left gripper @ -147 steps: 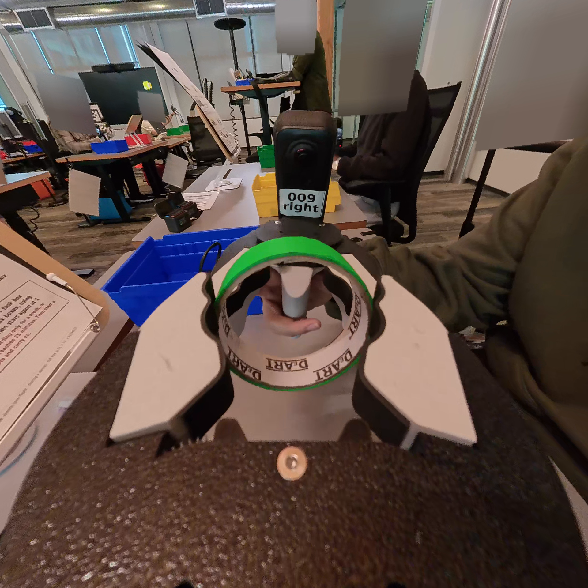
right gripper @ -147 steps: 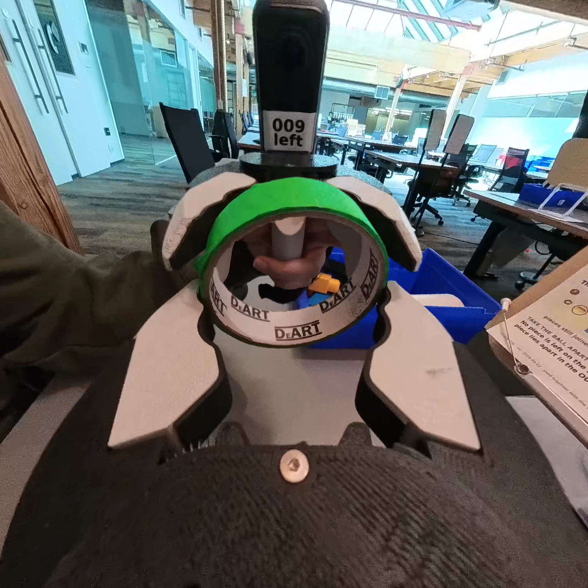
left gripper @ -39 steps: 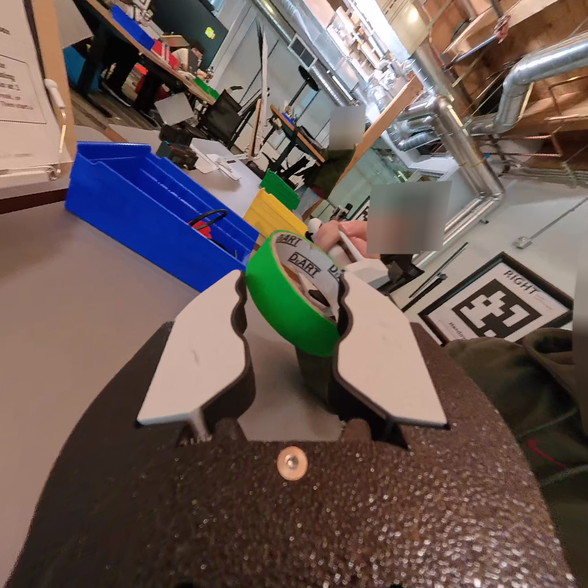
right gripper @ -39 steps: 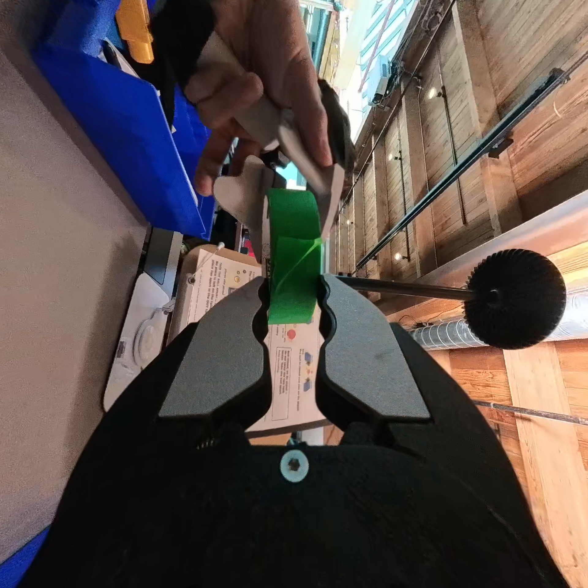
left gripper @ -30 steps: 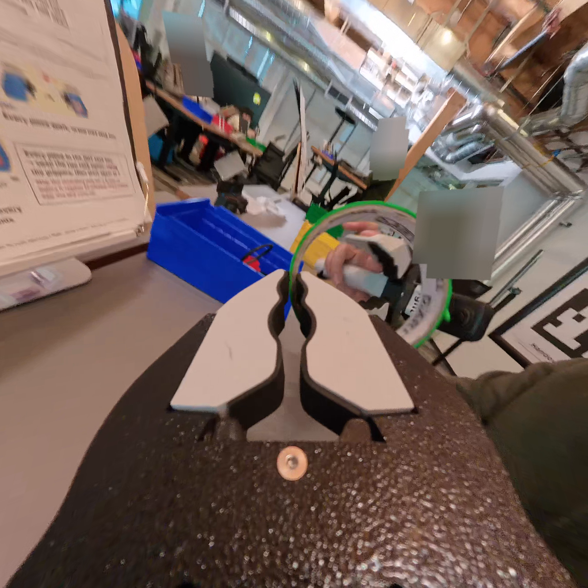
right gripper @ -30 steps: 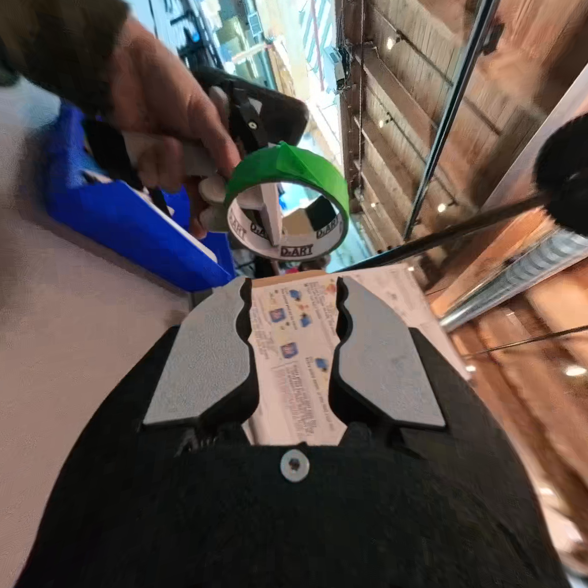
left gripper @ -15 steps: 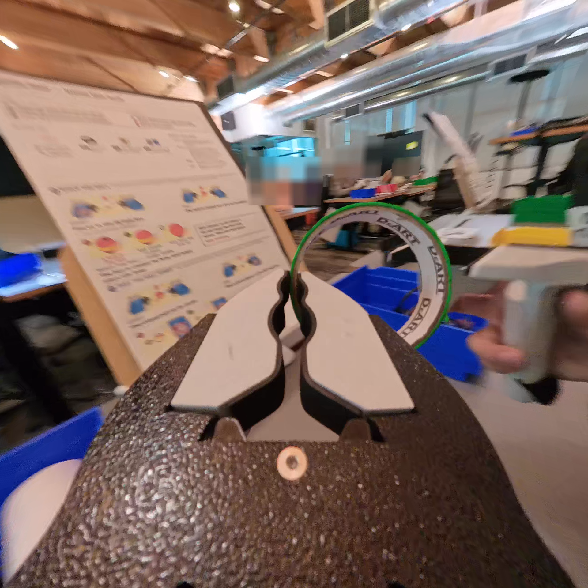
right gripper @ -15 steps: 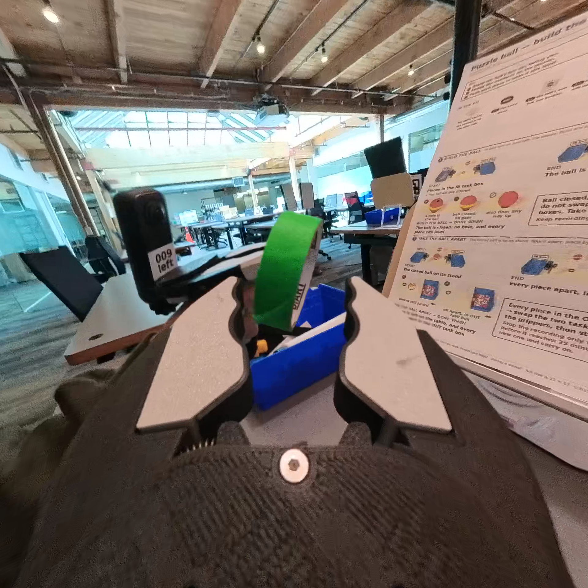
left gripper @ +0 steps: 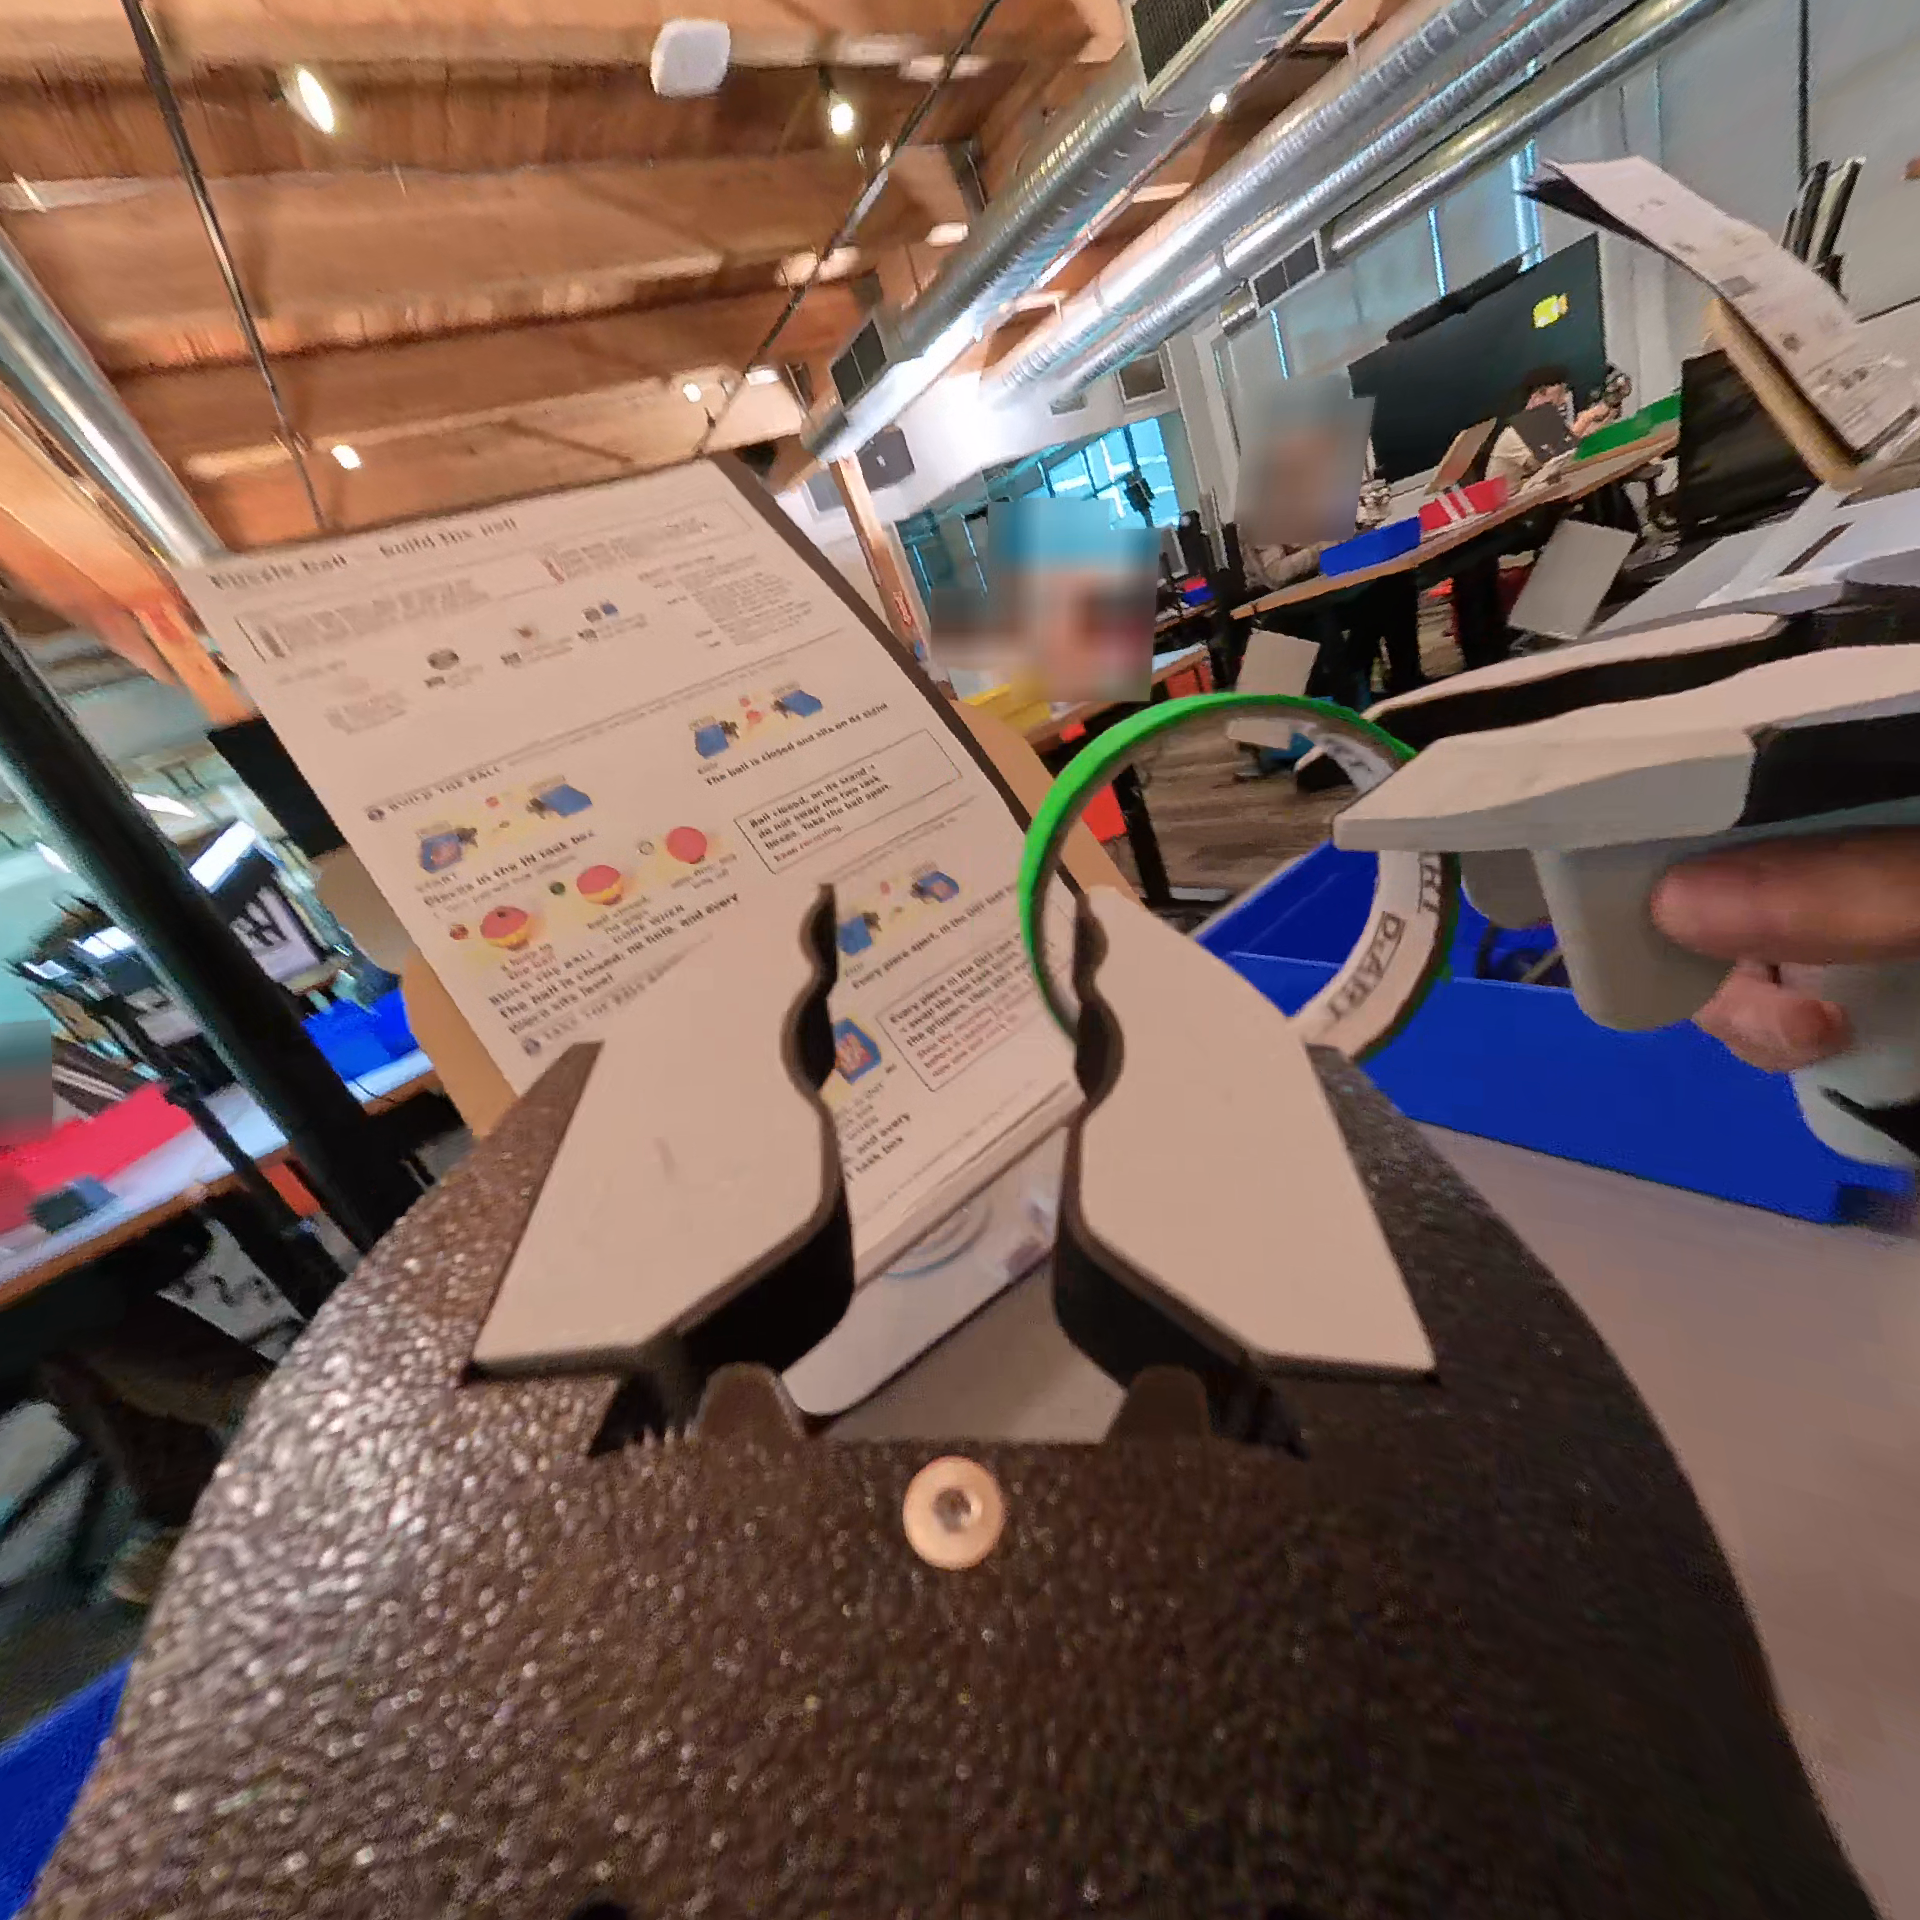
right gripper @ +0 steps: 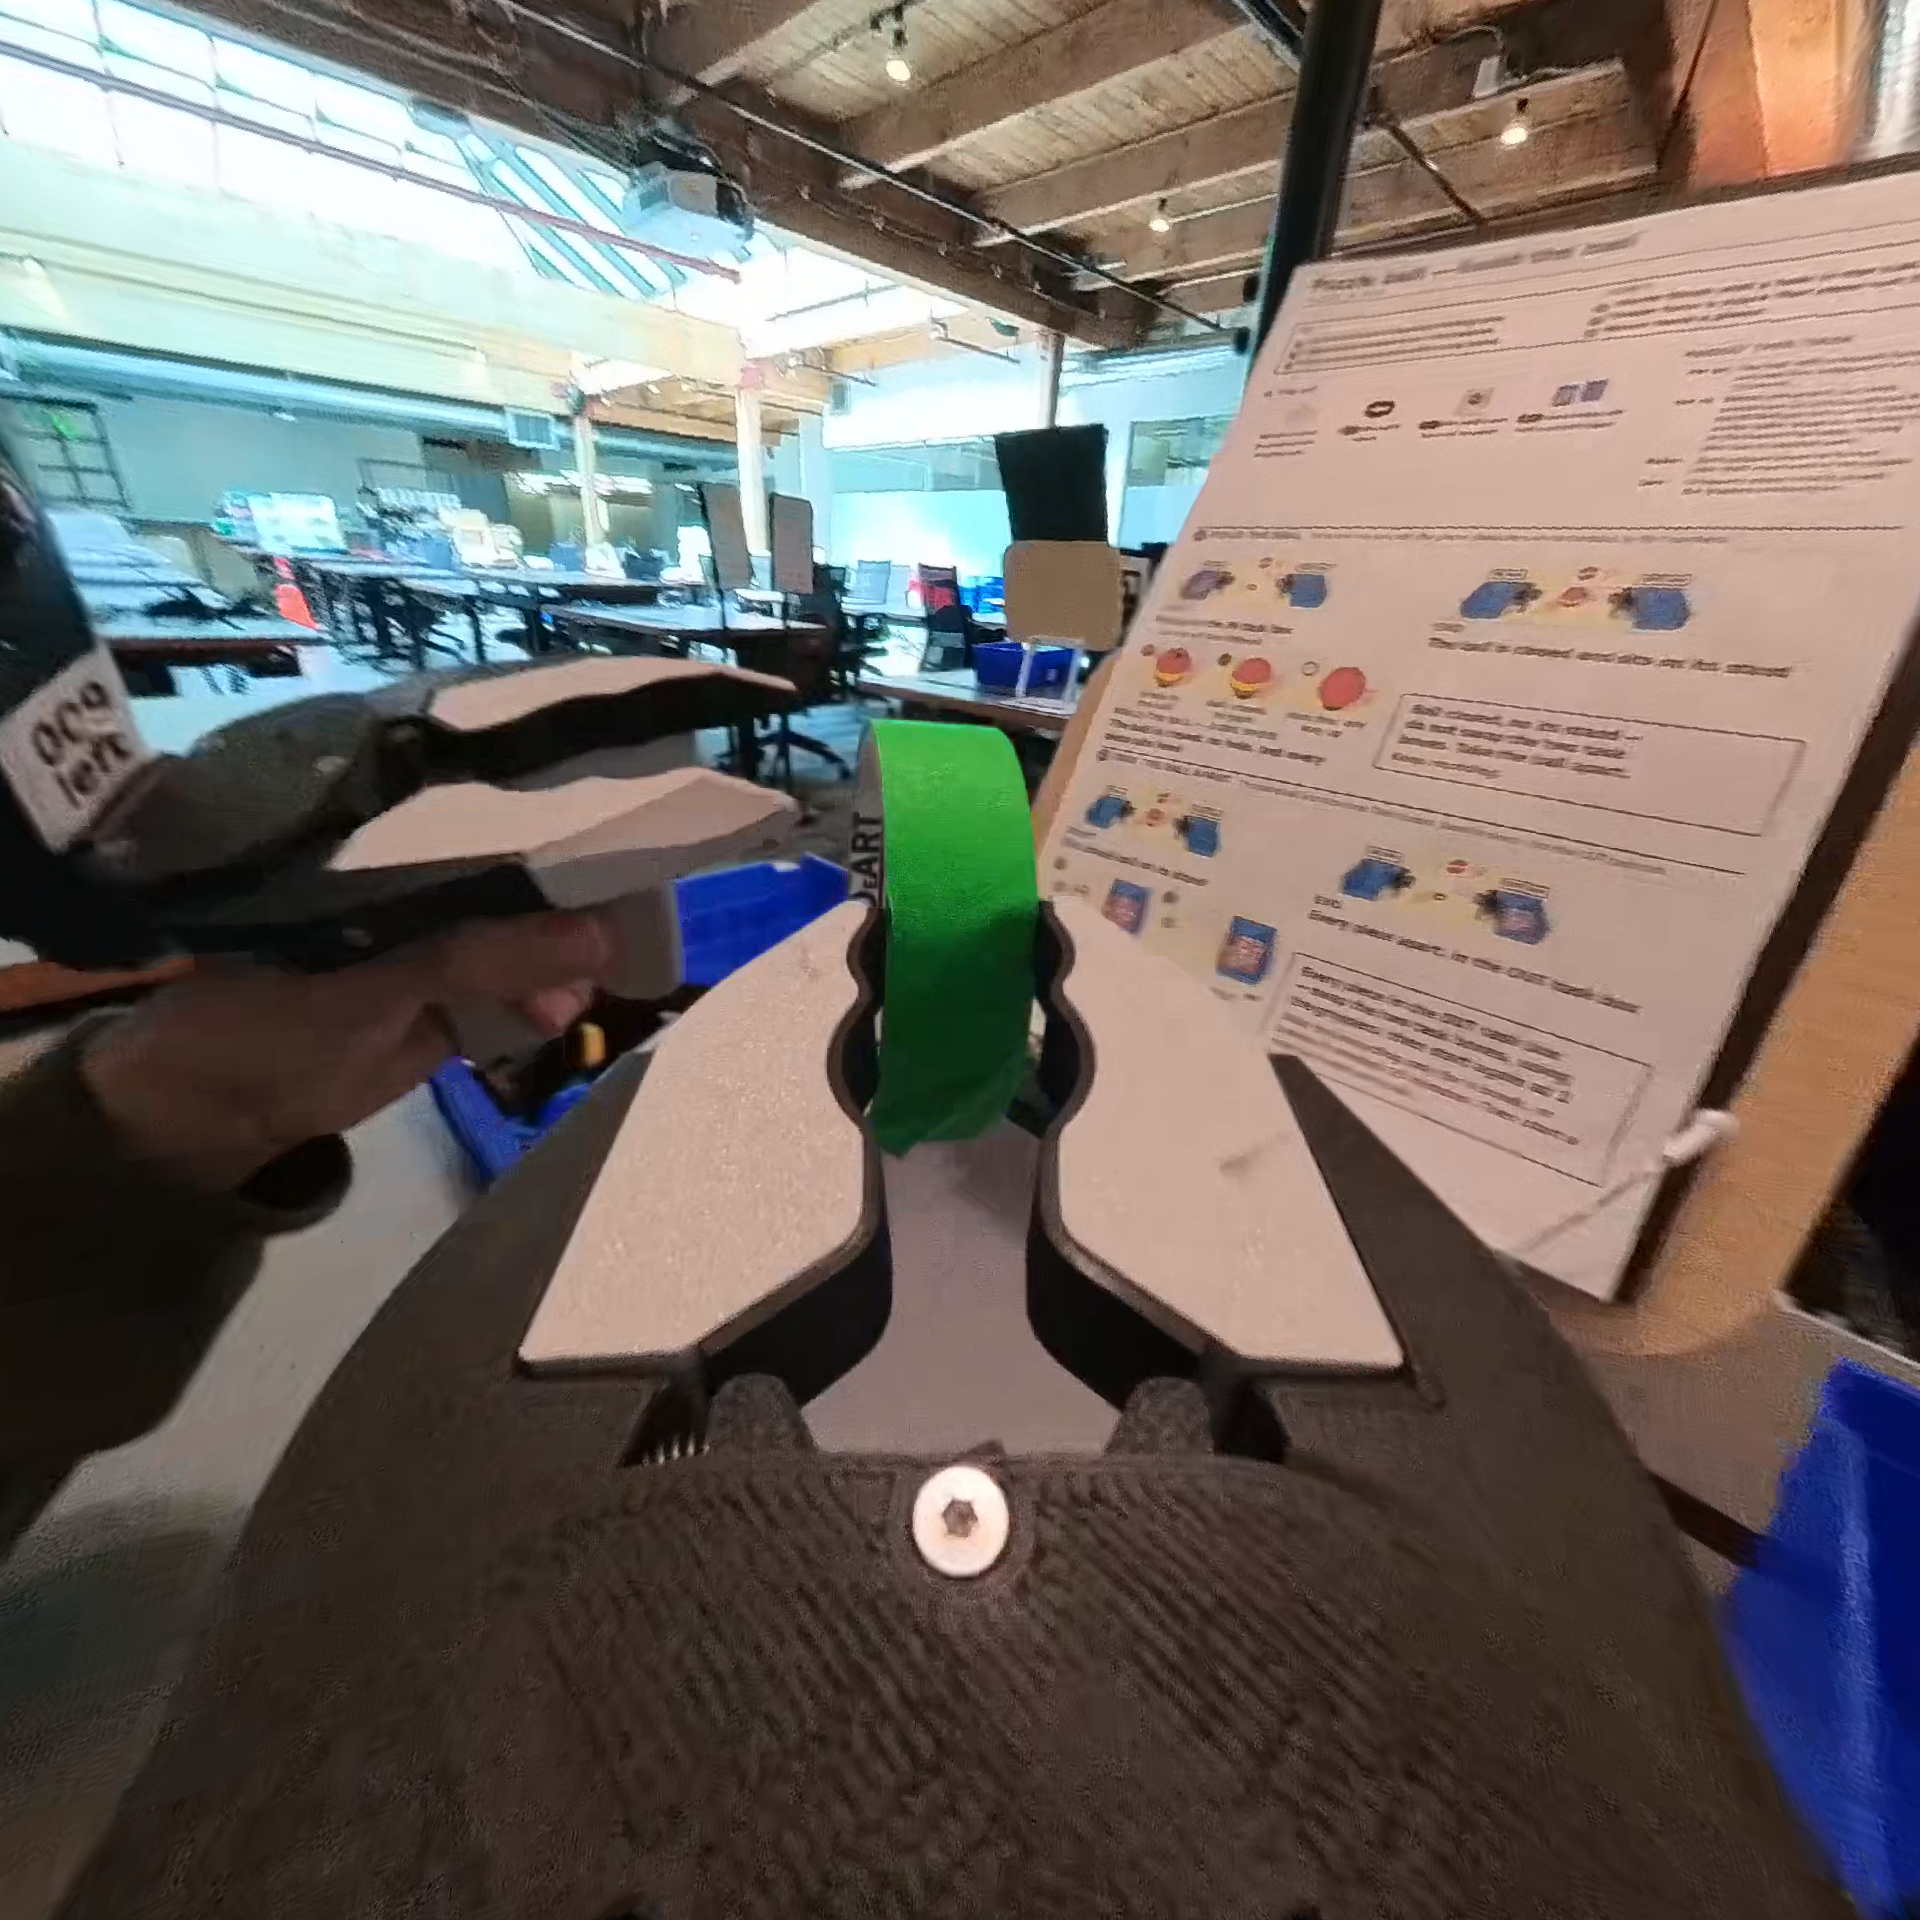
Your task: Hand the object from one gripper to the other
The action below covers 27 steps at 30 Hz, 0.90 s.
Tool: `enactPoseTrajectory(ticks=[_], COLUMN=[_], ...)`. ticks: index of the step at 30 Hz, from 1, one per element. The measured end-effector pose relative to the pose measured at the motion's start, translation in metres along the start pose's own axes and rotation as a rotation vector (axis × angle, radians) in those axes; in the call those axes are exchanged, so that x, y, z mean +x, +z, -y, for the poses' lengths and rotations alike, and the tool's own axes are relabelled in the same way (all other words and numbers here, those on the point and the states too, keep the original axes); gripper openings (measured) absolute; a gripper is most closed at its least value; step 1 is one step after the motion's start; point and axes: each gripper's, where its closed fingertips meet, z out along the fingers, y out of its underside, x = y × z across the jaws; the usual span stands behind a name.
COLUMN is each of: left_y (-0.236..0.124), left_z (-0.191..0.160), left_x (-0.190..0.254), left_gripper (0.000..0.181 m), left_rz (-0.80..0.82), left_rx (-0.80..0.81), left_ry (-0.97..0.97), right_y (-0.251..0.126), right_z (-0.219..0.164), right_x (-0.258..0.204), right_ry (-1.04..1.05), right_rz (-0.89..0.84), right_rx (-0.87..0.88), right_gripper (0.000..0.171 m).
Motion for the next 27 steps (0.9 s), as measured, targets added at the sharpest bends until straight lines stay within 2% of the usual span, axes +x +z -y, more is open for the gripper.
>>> enactPoseTrajectory(ticks=[3,5,7,10,14,19,22,23,25,27], left_y=[-0.001,-0.003,-0.004,-0.003,-0.002,-0.001,0.000,0.000,0.001,0.001], left_z=[-0.004,-0.004,-0.008,-0.017,-0.031,-0.035,-0.036,-0.038,-0.041,-0.046], left_x=[-0.002,-0.003,-0.004,-0.005,-0.006,-0.004,-0.001,0.001,0.004,0.006], left_gripper=[0.059,0.059,0.057,0.055,0.055,0.054,0.053,0.053,0.053,0.053], left_rz=[-0.042,-0.070,-0.084,-0.099,-0.094,-0.103,-0.117,-0.122,-0.133,-0.142], left_rx=[-0.044,-0.051,-0.064,-0.109,-0.186,-0.198,-0.203,-0.209,-0.231,-0.263], left_ry=[-0.110,-0.159,-0.200,-0.226,-0.220,-0.228,-0.240,-0.246,-0.256,-0.251], right_y=[-0.027,-0.055,-0.086,-0.121,-0.146,-0.169,-0.169,-0.169,-0.176,-0.181], right_z=[0.000,-0.011,-0.028,-0.064,-0.102,-0.124,-0.141,-0.145,-0.147,-0.133], right_x=[0.056,0.101,0.143,0.184,0.209,0.229,0.229,0.228,0.231,0.239], right_ry=[-0.090,-0.108,-0.070,0.104,0.388,0.474,0.537,0.524,0.416,0.267], right_rz=[-0.207,-0.353,-0.479,-0.550,-0.528,-0.619,-0.609,-0.600,-0.669,-0.769], right_rx=[-0.069,-0.173,-0.259,-0.340,-0.309,-0.306,-0.352,-0.395,-0.485,-0.512], right_gripper=[0.027,0.027,0.027,0.028,0.028,0.028,0.029,0.032,0.057,0.080])
